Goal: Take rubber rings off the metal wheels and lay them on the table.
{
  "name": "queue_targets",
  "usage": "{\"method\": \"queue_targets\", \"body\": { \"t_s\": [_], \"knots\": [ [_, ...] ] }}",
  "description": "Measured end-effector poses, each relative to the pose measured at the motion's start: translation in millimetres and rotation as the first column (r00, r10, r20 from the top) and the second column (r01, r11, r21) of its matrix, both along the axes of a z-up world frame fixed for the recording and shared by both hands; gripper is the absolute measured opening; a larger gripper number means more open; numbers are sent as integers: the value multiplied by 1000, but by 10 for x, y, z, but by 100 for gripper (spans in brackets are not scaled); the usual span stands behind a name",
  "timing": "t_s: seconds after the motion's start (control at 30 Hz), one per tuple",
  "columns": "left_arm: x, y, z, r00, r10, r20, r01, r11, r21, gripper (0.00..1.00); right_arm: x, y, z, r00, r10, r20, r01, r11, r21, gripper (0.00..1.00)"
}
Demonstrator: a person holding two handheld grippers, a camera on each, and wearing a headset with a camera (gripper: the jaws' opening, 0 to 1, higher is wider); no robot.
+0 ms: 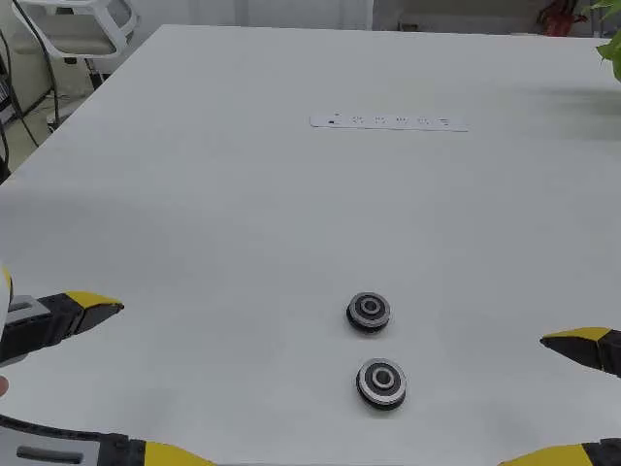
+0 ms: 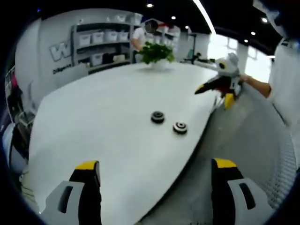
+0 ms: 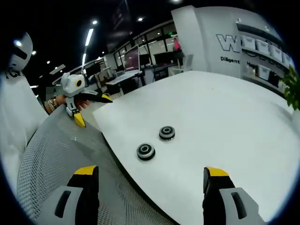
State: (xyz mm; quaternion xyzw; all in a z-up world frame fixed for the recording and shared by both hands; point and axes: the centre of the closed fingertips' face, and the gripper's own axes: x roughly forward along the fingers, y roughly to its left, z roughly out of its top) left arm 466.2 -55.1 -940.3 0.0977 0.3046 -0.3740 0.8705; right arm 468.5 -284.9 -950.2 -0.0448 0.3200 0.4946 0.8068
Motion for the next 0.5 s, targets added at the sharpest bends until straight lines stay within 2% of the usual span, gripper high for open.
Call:
{"method": "queue_targets", "body": {
  "t_s": [0.27,0.5],
  "knots": [
    [-10,-24,-6,1000,-12,-6,12,1000,-10,100,-2,-1,-9,1000,-1,-5,1,1000,-2,90],
    [-12,-41,13,1000,-15,0,15,1000,-27,100,-4,-8,-24,1000,-4,-9,4,1000,-14,89]
  ]
}}
